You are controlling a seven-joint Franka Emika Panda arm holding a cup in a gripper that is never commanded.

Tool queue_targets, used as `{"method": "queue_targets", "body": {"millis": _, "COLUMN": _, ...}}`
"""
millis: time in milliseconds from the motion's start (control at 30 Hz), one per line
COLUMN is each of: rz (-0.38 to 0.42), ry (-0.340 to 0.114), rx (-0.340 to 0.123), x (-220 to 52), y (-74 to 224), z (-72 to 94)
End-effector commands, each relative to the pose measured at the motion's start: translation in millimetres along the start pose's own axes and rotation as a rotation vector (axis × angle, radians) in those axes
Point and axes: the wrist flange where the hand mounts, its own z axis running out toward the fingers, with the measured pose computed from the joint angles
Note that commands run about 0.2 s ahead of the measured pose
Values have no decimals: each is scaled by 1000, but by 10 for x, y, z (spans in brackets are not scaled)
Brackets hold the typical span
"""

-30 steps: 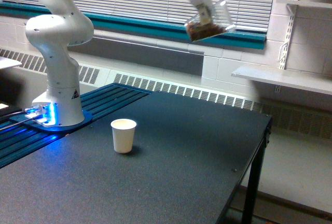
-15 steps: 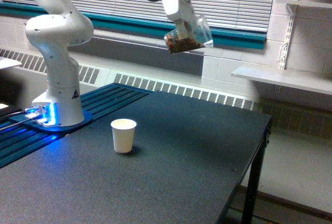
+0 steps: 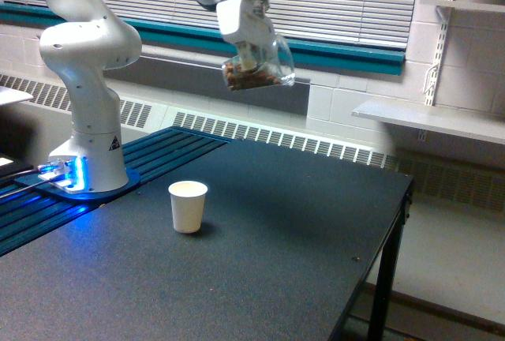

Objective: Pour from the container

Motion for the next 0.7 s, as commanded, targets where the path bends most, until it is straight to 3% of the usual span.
{"method": "queue_targets", "body": {"millis": 33, "rz": 38, "ry": -28, "rx": -21, "x": -161, "y": 103, "z": 64}}
{"method": "queue_targets", "body": {"millis": 400, "rz": 66, "ry": -88, "rx": -86, "x": -436, "y": 270, "z": 193}}
{"method": "queue_targets", "body": {"millis": 700, "rz": 107, "ry": -110, "rx": -125, "x": -614, "y": 379, "z": 242}}
